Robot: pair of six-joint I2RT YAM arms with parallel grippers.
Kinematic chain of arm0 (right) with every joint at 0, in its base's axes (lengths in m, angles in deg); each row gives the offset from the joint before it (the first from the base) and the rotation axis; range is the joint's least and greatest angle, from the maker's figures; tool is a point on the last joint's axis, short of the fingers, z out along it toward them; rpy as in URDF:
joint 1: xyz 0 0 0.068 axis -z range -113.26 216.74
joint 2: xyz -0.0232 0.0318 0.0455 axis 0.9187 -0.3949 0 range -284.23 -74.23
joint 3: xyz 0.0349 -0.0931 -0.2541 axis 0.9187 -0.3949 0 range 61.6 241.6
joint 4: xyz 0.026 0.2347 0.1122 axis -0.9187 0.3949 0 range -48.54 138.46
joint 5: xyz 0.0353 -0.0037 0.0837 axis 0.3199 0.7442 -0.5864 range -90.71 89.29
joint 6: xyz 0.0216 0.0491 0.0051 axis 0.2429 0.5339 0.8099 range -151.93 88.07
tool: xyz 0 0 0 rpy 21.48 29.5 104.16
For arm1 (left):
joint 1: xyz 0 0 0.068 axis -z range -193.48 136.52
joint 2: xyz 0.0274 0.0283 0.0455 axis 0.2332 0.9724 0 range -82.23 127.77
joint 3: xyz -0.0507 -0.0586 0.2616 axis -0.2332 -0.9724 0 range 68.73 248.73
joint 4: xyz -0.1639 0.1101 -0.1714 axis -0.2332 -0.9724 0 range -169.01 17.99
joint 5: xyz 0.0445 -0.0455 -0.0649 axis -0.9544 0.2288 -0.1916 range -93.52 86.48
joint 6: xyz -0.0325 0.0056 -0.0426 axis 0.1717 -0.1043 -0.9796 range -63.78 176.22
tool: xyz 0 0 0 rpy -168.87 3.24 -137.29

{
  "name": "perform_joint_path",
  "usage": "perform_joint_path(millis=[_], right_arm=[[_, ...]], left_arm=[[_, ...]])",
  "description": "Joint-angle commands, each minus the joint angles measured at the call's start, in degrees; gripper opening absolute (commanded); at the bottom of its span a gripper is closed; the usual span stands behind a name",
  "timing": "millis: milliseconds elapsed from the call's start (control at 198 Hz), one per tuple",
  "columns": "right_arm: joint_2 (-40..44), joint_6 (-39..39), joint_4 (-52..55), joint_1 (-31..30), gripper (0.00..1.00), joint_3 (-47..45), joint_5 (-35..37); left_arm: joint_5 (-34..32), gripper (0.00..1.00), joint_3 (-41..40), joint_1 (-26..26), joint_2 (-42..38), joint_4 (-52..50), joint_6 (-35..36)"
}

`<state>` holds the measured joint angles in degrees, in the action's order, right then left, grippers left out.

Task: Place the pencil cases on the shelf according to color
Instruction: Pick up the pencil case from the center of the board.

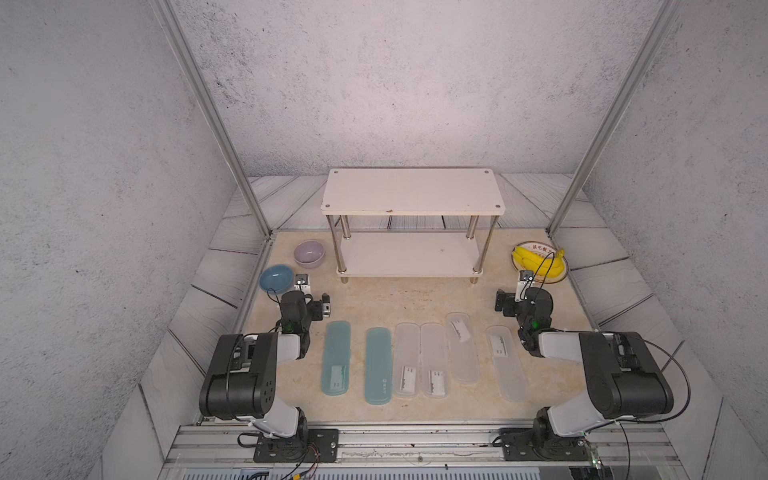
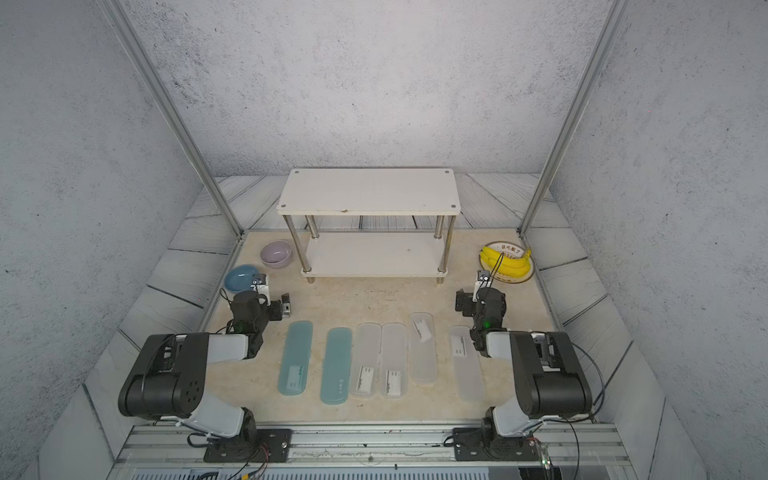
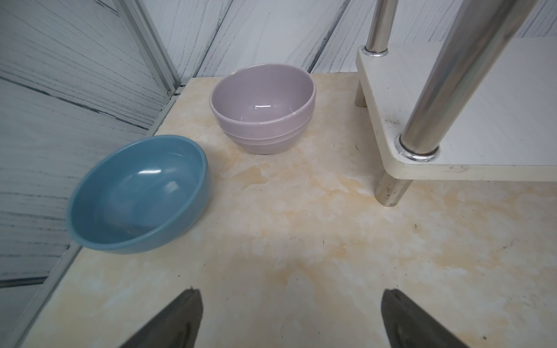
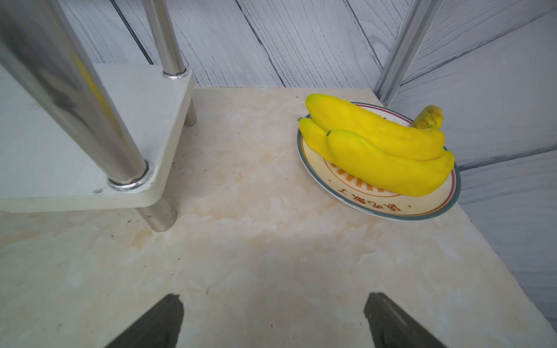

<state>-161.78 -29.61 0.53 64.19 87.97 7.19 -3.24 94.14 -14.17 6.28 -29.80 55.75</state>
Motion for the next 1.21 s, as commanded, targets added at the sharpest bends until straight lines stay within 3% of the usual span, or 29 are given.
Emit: perform_joint_path(millis=[0,843,949,1019,1110,1206], right_arm=[[-0.34,0.22,-0.12,0.24,1.00,0.01,0.80],[-0.27,0.23,-0.03,0.33,1.00,0.02,0.62],[0.99,1.78,1.71,0.35,1.00,1.16,4.70],[4.00,3.00,9.95,0.33,1.00,4.91,7.96],[6.18,8.95,33.70,0.33,1.00,15.51,14.35],[4.84,14.48,51.79,0.25,1.00,24.73,17.47]], left_arm=[[-0.17,0.99,0.85,-0.44,-0.88,-0.31,-0.50],[-0.27,0.99,0.73,-0.45,-0.88,-0.21,-0.62],[-1.51,0.99,1.36,-0.41,-2.04,0.05,-0.82],[-5.48,0.99,5.94,-0.28,-6.21,-12.07,-2.18],[-14.44,1.00,15.57,0.32,-9.58,-31.42,-9.56],[-16.96,1.00,22.38,0.25,-11.59,-41.50,-15.01]])
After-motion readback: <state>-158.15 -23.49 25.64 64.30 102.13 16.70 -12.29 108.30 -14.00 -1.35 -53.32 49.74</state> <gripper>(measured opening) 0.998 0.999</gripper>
